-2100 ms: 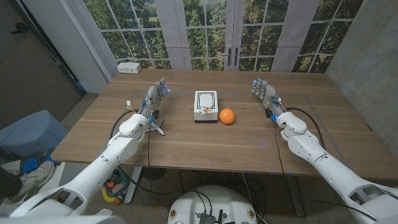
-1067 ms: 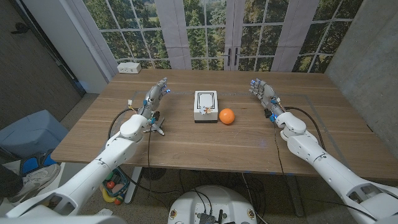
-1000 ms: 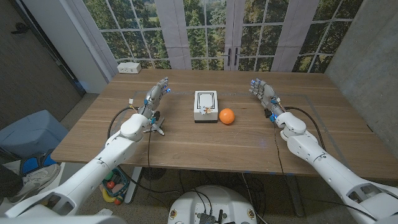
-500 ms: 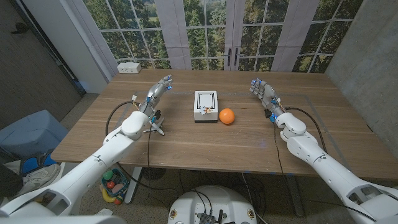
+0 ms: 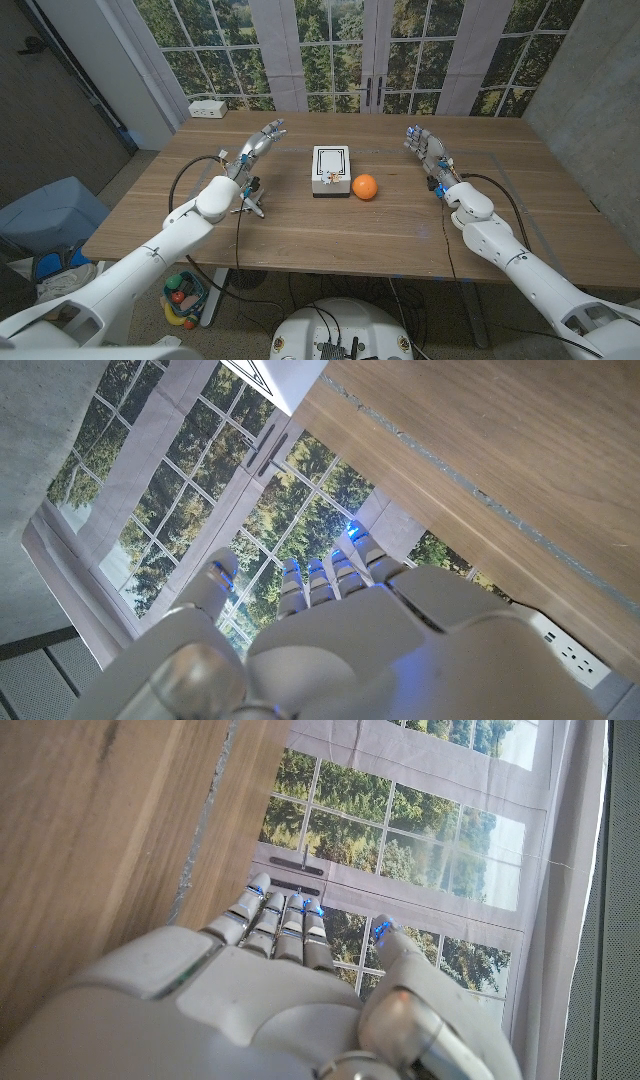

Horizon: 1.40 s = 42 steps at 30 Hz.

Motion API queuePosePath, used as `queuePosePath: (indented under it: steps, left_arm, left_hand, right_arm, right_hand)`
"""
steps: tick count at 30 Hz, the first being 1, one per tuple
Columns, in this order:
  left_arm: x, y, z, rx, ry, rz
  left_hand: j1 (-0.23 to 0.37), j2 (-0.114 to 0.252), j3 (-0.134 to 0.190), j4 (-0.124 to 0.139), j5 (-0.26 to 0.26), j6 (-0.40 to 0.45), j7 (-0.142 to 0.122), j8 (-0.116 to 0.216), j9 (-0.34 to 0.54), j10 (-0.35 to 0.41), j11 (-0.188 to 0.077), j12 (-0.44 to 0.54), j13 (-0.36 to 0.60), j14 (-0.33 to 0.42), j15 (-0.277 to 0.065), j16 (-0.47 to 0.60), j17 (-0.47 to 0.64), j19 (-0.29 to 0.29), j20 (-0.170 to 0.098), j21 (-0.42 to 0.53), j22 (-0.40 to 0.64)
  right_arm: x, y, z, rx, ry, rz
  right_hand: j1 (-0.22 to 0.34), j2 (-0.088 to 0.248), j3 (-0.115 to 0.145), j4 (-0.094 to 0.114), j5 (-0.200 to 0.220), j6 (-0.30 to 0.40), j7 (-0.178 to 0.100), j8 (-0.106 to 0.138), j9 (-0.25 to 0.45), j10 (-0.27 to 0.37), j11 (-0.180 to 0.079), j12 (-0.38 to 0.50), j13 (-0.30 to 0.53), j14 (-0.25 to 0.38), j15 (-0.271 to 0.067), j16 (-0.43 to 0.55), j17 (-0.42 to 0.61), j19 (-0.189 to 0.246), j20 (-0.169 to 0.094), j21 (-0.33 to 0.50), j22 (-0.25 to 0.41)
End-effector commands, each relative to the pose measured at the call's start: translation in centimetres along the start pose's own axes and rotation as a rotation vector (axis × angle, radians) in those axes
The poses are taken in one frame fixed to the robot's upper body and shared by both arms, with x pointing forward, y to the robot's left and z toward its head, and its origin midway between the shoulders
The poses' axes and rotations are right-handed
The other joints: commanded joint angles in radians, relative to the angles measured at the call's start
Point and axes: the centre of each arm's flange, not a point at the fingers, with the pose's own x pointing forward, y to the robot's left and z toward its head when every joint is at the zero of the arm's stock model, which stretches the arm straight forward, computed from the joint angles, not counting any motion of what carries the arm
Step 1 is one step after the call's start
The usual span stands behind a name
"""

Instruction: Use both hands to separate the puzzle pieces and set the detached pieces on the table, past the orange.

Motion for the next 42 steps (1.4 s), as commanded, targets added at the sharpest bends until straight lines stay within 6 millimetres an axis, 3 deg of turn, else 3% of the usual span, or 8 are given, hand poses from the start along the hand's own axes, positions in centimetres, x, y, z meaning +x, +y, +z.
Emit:
queuePosePath:
  steps: [1, 16, 42]
  left_arm:
    - [0.1, -0.5, 1.4, 0.114, -0.036, -0.053]
    - [0.3, -1.9, 2.6, 0.142, -0.069, -0.124]
    - [-1.2, -3.5, 4.5, 0.239, -0.122, -0.202]
  left_hand:
    - [0.011, -0.003, 0.001, -0.015, -0.002, 0.009, -0.002, -0.002, 0.002, -0.001, -0.007, 0.005, 0.004, 0.006, -0.031, 0.003, 0.003, 0.013, 0.001, -0.006, 0.005]
    - [0.016, -0.013, -0.008, -0.043, -0.008, 0.034, 0.008, 0.003, 0.003, 0.000, -0.011, 0.004, 0.005, 0.000, -0.030, 0.000, 0.004, 0.016, 0.002, -0.017, 0.006]
    - [0.028, -0.020, -0.015, -0.077, -0.012, 0.037, 0.006, -0.002, 0.004, -0.007, -0.013, 0.001, 0.006, -0.007, -0.031, -0.001, 0.004, 0.017, 0.004, -0.034, 0.006]
  right_arm:
    - [-0.9, -0.1, 0.2, 0.002, -0.015, -0.016]
    - [-2.0, -0.3, 0.1, 0.007, -0.027, -0.035]
    - [-5.0, -0.2, 0.1, 0.019, -0.056, -0.067]
  right_hand:
    - [0.009, -0.002, 0.001, -0.006, 0.002, 0.009, -0.003, 0.004, 0.003, 0.009, 0.003, 0.009, 0.006, 0.009, -0.023, 0.005, 0.002, 0.012, -0.053, -0.001, 0.005]
    - [0.012, -0.002, 0.001, -0.010, 0.001, 0.011, -0.002, 0.005, 0.003, 0.009, 0.005, 0.009, 0.006, 0.010, -0.023, 0.004, 0.000, 0.015, -0.053, -0.005, 0.005]
    - [0.015, -0.003, 0.000, -0.016, 0.000, 0.013, -0.001, 0.005, 0.003, 0.012, 0.007, 0.009, 0.007, 0.012, -0.022, 0.002, -0.001, 0.018, -0.052, -0.013, 0.005]
